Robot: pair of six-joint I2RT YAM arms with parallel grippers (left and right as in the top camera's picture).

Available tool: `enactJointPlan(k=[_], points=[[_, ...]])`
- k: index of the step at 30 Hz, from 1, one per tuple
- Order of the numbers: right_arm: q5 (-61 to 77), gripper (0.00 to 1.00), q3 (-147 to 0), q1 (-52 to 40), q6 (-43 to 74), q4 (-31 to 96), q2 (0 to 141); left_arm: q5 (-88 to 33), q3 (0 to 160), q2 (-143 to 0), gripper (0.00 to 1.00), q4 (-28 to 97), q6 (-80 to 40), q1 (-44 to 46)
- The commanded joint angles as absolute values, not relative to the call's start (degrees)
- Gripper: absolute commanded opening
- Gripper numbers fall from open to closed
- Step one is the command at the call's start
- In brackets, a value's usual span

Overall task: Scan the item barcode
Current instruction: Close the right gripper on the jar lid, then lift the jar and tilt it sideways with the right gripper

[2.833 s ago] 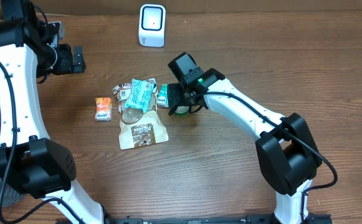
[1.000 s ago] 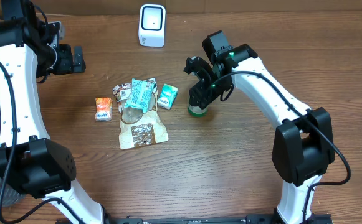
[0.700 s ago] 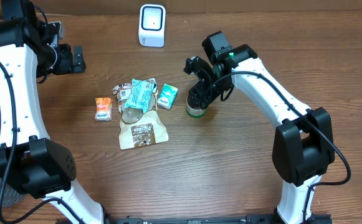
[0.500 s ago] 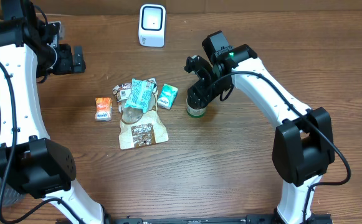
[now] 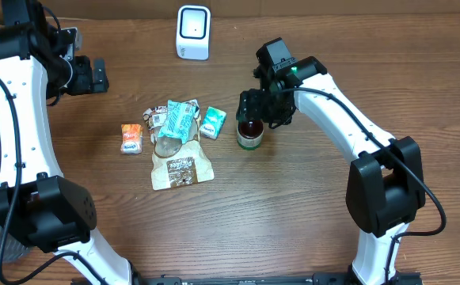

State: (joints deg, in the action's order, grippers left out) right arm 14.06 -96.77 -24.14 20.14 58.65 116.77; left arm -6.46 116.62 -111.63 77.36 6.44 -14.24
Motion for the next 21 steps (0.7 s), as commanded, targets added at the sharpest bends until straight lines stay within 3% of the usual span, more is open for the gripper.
enactJointPlan(k=[1,14,21], points=[[8.7,0.78,-96.7,-25.6,28.6,59.5,116.0,-7.1,116.3,-110.7,1.0,77.3,7.7,-13.8],[-3.4,0.85,-96.7,-30.6,43.4,59.9,119.2,-7.1,116.3,-110.7,1.0,77.3,7.7,-13.8],[-3.6,0.72,-96.7,-30.6,43.5,59.4,120.6,-7.1,116.3,-110.7,1.0,77.3,7.7,-13.8]])
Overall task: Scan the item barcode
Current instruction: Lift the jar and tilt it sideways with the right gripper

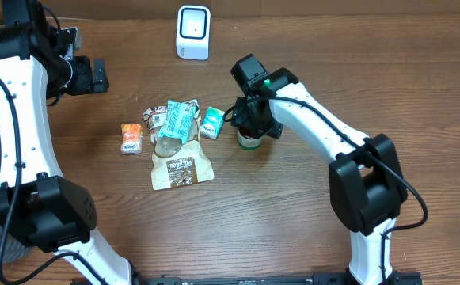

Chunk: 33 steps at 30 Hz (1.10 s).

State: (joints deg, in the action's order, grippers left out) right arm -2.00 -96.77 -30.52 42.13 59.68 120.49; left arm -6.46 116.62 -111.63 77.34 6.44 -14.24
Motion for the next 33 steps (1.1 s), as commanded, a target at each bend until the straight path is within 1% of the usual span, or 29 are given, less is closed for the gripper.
enactJointPlan(k=[1,5,7,10,14,17,19,22,25,26,29,32,33], points=[[-3.6,0.69,-96.7,-30.6,43.5,59.3,120.6,-7.1,116.3,-110.7,1.0,77.3,7.7,-13.8],[-3.6,0.61,-96.7,-30.6,43.5,59.4,120.6,-7.1,116.3,-110.7,1.0,77.3,7.7,-13.8],[-3.1,0.55,-96.7,-30.6,43.3,59.7,120.6,-7.1,116.3,-110.7,0.99,77.3,7.7,-13.8],[-1.0,0.5,-97.0,-30.6,43.2,60.5,120.6,-7.1,116.3,-110.7,1.0,77.3,7.7,-13.8],[4.4,0.47,-99.4,-29.8,41.3,63.4,120.4,-7.1,116.3,-110.7,1.0,77.3,7.7,-13.8],[8.0,0.41,-102.4,-28.5,40.0,67.2,120.2,-7.1,116.3,-110.7,1.0,77.3,7.7,-13.8],[10.4,0.4,-104.2,-27.8,40.0,69.4,120.2,-7.1,116.3,-110.7,1.0,77.3,7.7,-13.8],[19.4,0.36,-106.5,-26.3,40.1,70.3,120.2,-7.1,116.3,-110.7,1.0,77.3,7.7,-13.8],[33.1,0.32,-107.0,-24.6,46.3,68.1,120.2,-7.1,116.3,-110.7,1.0,77.3,7.7,-13.8],[37.0,0.28,-107.0,-24.1,50.1,67.6,120.2,-7.1,116.3,-110.7,1.0,77.3,7.7,-13.8],[43.5,0.23,-107.0,-23.9,58.8,65.8,120.2,-7.1,116.3,-110.7,1.0,77.3,7.7,-13.8],[50.4,0.21,-107.0,-24.1,65.5,62.2,120.2,-7.1,116.3,-110.7,1.0,77.3,7.7,-13.8],[52.6,0.19,-107.0,-24.1,67.4,61.1,120.2,-7.1,116.3,-110.7,1.0,77.3,7.7,-13.8]])
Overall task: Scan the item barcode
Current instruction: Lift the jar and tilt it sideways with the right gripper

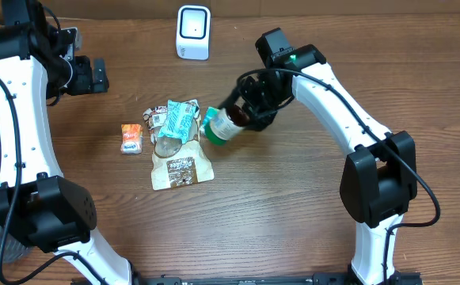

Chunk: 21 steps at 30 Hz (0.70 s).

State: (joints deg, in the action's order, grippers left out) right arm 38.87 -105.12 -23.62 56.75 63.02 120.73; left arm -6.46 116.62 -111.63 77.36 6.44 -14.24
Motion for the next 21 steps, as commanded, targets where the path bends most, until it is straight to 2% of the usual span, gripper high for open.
enactJointPlan(k=[1,4,5,16,21], points=[[55.5,0.17,-107.0,-24.1,69.5,59.9,120.2,-7.1,116.3,-110.7,1.0,77.3,7.7,-13.8],[62.0,0.05,-107.0,-24.1,74.2,55.7,120.2,-7.1,116.3,-110.7,1.0,77.3,7.7,-13.8],[62.9,0.04,-107.0,-24.1,75.2,54.3,120.2,-7.1,116.3,-110.7,1.0,77.3,7.7,-13.8],[59.0,0.07,-107.0,-24.5,74.7,51.2,120.2,-7.1,116.3,-110.7,1.0,77.3,7.7,-13.8],[48.8,0.1,-107.0,-26.1,62.8,50.6,120.2,-7.1,116.3,-110.7,1.0,77.3,7.7,-13.8]])
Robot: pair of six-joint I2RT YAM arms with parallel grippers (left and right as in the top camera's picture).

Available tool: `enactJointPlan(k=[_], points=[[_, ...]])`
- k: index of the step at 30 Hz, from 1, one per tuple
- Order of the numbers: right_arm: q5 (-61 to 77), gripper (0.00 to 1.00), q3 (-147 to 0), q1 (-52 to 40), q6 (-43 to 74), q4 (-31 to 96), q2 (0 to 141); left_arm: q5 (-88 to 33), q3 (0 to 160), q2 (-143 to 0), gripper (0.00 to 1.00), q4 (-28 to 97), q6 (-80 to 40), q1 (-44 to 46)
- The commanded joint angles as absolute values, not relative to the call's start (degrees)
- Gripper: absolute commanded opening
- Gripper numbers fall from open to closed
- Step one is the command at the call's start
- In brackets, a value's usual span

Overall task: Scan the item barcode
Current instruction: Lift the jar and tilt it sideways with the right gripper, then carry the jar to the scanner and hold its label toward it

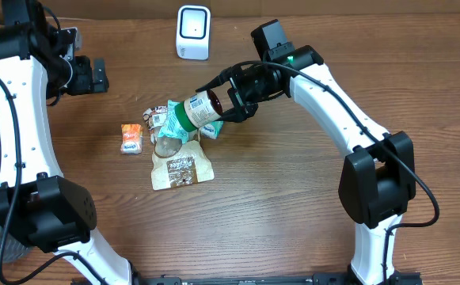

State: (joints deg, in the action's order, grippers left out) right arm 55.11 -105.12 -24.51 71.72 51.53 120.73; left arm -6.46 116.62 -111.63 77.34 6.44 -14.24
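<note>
My right gripper (223,100) is shut on a dark bottle (200,109) with a white label and a green cap. It holds the bottle on its side above the table, cap pointing left, over the pile of snack packets. The white barcode scanner (193,32) stands at the back centre, above and slightly left of the bottle. At the far left, my left gripper (103,75) hangs away from all items; the overhead view does not show how its fingers stand.
A pile of snack packets lies left of centre: a brown pouch (180,169), a teal wrapper (179,120), a small green pack (212,127) and an orange pack (131,138). A grey basket edge shows at the far left.
The right gripper has carried the bottle left and higher, from beside the green pack to above the packets. The bottle now lies more level, label turned up.
The bottle stood upright on the table right of the packets with the right gripper over it. Then the gripper was closed around it low down. Later the bottle was lifted and tilted, and now it is held sideways over the pile. The left arm stayed still.
</note>
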Motion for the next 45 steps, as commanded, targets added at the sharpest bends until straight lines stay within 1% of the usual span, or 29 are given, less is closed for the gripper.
enactJointPlan(k=[1,3,4,5,7,8,10,12,14,21,25,30,34,38,42,45], points=[[44.1,0.12,-107.0,-26.8,55.0,49.6,120.2,-7.1,116.3,-110.7,1.0,77.3,7.7,-13.8],[37.9,0.16,-107.0,-27.9,45.0,48.6,120.2,-7.1,116.3,-110.7,1.0,77.3,7.7,-13.8],[33.3,0.21,-107.0,-28.7,38.8,48.4,120.2,-7.1,116.3,-110.7,1.0,77.3,7.7,-13.8],[23.2,0.28,-107.0,-30.1,31.8,48.5,120.2,-7.1,116.3,-110.7,1.0,77.3,7.7,-13.8],[12.5,0.27,-107.0,-31.4,29.4,48.4,120.2,-7.1,116.3,-110.7,1.0,77.3,7.7,-13.8],[8.2,0.23,-107.0,-32.0,28.6,48.2,120.2,-7.1,116.3,-110.7,1.0,77.3,7.7,-13.8],[2.7,0.18,-107.0,-32.8,25.7,47.0,120.2,-7.1,116.3,-110.7,1.0,77.3,7.7,-13.8],[-0.9,0.18,-107.0,-33.3,22.9,45.1,120.2,-7.1,116.3,-110.7,1.0,77.3,7.7,-13.8],[-3.0,0.14,-107.0,-33.5,20.0,42.0,120.2,-7.1,116.3,-110.7,1.0,77.3,7.7,-13.8],[-3.2,0.14,-107.0,-33.5,15.1,26.9,120.2,-7.1,116.3,-110.7,1.0,77.3,7.7,-13.8],[-7.0,0.13,-106.9,-33.5,11.5,14.1,120.9,-7.1,116.3,-110.7,0.99,77.3,7.7,-13.8],[-11.7,0.13,-106.9,-33.5,3.8,-3.0,124.3,-7.1,116.3,-110.7,1.0,77.3,7.7,-13.8],[-14.2,0.16,-106.9,-33.5,-6.3,-17.1,129.0,-7.1,116.3,-110.7,1.0,77.3,7.7,-13.8],[-14.3,0.24,-107.0,-33.5,-15.0,-29.2,133.8,-7.1,116.3,-110.7,1.0,77.3,7.7,-13.8],[-14.3,0.27,-107.0,-32.8,-15.5,-36.6,137.9,-7.1,116.3,-110.7,1.0,77.3,7.7,-13.8],[-13.8,0.27,-107.0,-31.8,-15.5,-39.0,139.3,-7.1,116.3,-110.7,1.0,77.3,7.7,-13.8]])
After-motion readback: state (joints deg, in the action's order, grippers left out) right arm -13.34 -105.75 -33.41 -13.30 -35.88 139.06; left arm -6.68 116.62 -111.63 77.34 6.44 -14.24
